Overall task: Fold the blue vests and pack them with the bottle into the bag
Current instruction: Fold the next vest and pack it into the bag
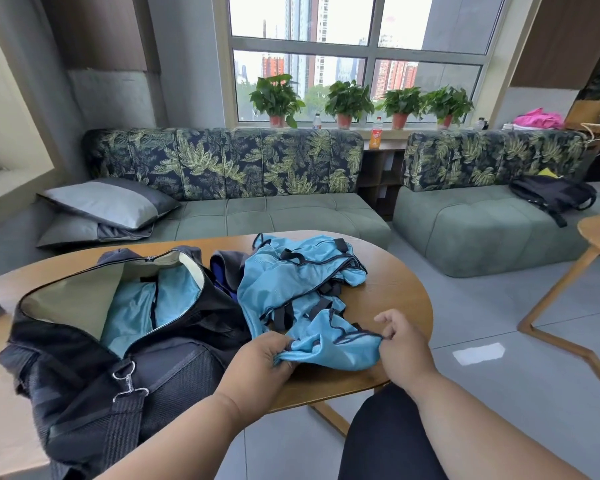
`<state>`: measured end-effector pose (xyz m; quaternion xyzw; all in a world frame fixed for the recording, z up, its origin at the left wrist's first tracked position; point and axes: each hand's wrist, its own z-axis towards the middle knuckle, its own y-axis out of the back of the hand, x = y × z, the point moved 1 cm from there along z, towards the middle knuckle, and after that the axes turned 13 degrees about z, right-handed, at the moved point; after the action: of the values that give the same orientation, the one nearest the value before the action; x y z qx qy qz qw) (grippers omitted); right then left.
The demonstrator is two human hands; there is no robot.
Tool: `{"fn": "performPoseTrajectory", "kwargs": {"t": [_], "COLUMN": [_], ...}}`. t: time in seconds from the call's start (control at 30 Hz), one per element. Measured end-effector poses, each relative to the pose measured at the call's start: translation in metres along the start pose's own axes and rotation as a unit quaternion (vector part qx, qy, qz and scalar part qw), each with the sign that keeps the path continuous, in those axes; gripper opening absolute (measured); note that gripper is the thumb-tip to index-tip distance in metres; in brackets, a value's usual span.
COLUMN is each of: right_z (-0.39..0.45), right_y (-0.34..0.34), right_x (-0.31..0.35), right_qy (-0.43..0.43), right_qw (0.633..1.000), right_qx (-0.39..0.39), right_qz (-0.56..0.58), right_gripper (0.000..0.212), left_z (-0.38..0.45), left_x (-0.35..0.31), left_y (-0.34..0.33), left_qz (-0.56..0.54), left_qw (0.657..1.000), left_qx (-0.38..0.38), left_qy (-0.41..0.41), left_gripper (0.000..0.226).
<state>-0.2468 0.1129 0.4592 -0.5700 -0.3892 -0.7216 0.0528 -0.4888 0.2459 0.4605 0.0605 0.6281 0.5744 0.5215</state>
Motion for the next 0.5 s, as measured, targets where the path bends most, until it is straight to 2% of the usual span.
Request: {"fn": "performPoseTrajectory", "kwargs": {"t": [0.1, 0.2, 0.3, 0.4, 0.5], "right_z": [-0.002, -0.004, -0.004, -0.005, -0.010], "right_y": [-0.008, -0.014, -0.017, -0.017, -0.015], "right_x": [-0.004, -0.008, -0.012, -0.010, -0.003], "right_qy": [0.031, 0.044, 0.060, 0.072, 0.096], "right_qw": [0.997, 0.992, 0.982, 0.980, 0.986], "right_qx": [0.055, 0.105, 0.144, 0.132, 0.090], "right_qz": [-0.037, -0.049, -0.108, -0.134, -0.103], "right_gripper": [0.057, 0.044, 0.034, 0.023, 0.014], "left_z": [-0.004, -0.007, -0.009, -0.009, -0.006], "left_x": [0.002, 0.003, 0.002, 0.000, -0.007], "left_y": [-0.005, -0.008, -0.010, -0.010, -0.008], "left_qz": [0.017, 0.028, 0.030, 0.029, 0.029], "left_qw": [1.000, 0.999, 0.999, 0.999, 0.999], "left_qx": [0.015, 0.030, 0.035, 0.034, 0.024], "left_qy": [-0.004, -0.011, -0.010, -0.012, -0.008], "left_gripper": [0.015, 0.018, 0.021, 0.020, 0.012]}}
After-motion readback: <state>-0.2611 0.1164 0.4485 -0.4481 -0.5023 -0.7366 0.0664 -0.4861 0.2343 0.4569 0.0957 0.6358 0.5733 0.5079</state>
